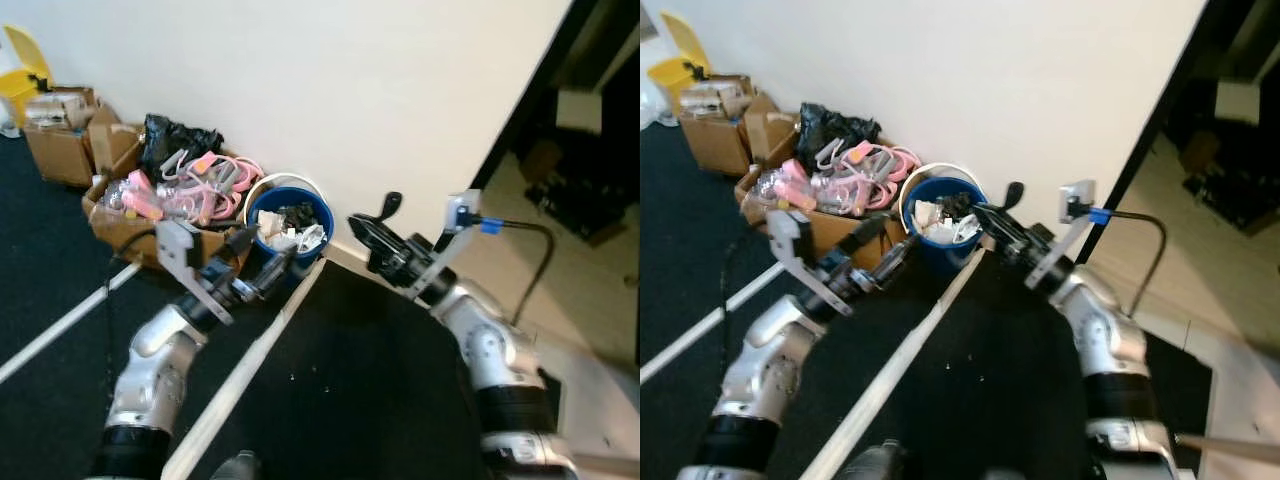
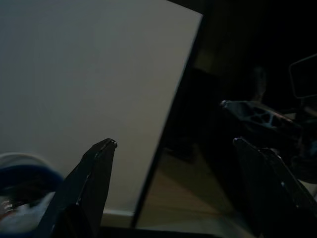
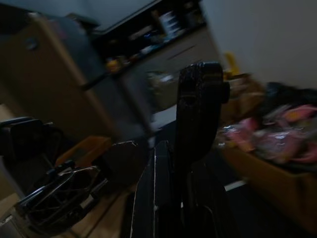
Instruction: Picking trash to rubbish bin
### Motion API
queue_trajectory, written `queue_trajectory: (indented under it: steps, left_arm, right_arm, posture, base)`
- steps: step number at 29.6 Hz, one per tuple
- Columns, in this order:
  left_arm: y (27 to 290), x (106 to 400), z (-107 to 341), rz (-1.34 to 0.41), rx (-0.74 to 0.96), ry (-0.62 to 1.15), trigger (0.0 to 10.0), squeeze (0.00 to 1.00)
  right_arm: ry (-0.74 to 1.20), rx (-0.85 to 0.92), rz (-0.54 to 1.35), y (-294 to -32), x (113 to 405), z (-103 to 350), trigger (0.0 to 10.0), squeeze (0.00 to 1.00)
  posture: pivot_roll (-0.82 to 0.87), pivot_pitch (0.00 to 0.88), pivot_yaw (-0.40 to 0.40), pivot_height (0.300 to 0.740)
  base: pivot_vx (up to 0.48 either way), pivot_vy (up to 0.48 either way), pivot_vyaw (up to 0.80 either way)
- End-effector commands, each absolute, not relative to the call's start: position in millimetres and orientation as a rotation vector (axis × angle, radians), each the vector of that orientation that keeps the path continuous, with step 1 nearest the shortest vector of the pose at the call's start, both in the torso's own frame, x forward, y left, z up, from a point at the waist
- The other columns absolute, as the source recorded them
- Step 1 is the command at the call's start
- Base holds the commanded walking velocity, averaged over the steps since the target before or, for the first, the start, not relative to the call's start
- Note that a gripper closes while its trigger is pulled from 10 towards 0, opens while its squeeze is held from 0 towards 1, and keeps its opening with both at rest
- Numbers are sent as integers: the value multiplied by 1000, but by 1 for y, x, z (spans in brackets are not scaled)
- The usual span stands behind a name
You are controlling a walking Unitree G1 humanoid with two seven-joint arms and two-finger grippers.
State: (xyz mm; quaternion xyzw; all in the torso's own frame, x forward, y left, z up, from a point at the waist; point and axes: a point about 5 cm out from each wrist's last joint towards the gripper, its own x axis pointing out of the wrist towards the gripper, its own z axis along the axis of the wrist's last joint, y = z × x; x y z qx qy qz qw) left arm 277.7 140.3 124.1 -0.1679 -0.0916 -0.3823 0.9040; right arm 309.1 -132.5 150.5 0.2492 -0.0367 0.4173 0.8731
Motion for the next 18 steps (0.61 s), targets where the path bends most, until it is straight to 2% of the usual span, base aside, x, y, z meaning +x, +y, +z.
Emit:
queue_trajectory:
  steps: [1,18]
  left_arm:
    - [139,276,121,-795,-349,-174,10000,0]
    - [139,276,120,-793,-352,-172,10000,0]
  right_arm:
    - [-60,522,857,-137,309,147,10000,0]
    - [-59,521,857,-137,309,147,10000,0]
  posture:
    - [10,0,-43,740]
    - [10,0,-43,740]
  base:
    - [0,0,738]
    - [0,0,740]
